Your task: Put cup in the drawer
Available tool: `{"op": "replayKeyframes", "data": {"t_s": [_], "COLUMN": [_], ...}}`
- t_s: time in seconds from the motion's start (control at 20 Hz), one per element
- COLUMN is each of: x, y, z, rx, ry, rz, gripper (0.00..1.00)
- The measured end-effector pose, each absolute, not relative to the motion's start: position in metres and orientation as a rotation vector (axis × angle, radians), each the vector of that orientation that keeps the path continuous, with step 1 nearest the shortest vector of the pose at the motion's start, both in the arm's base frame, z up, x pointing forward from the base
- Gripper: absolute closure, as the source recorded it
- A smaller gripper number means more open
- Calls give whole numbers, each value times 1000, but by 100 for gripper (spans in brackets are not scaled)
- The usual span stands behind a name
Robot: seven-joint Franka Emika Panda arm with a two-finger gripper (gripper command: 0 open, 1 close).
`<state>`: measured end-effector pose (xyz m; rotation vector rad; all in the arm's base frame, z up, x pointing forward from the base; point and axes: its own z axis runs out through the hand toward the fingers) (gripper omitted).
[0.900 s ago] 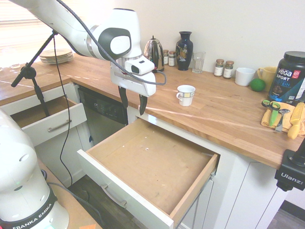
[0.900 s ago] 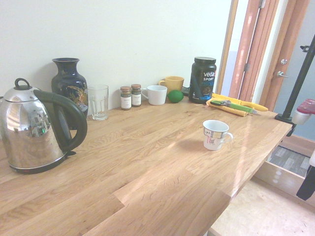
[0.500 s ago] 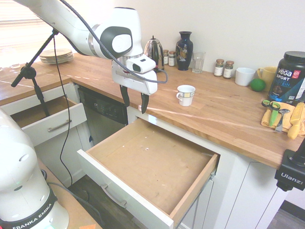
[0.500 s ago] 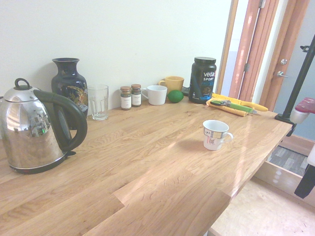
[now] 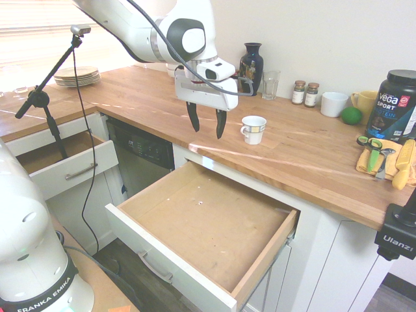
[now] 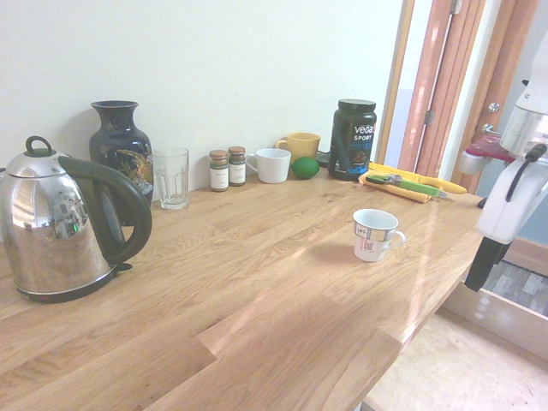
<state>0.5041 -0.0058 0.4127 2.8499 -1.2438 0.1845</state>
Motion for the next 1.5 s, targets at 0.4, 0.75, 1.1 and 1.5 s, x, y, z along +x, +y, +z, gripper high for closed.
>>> {"op": "replayKeyframes", "data": {"t_s": [0.4,0.75,1.1,1.5], "x": [578,624,649,667], "y": [-13,-8,-14,-15], "z": [431,429,406,374], "rx": [2841,2836,2818,2807], "ry": [-1265,-1263,-1284,-1291], "rz": [159,143,118,72], "gripper": [0,0,0,0]}}
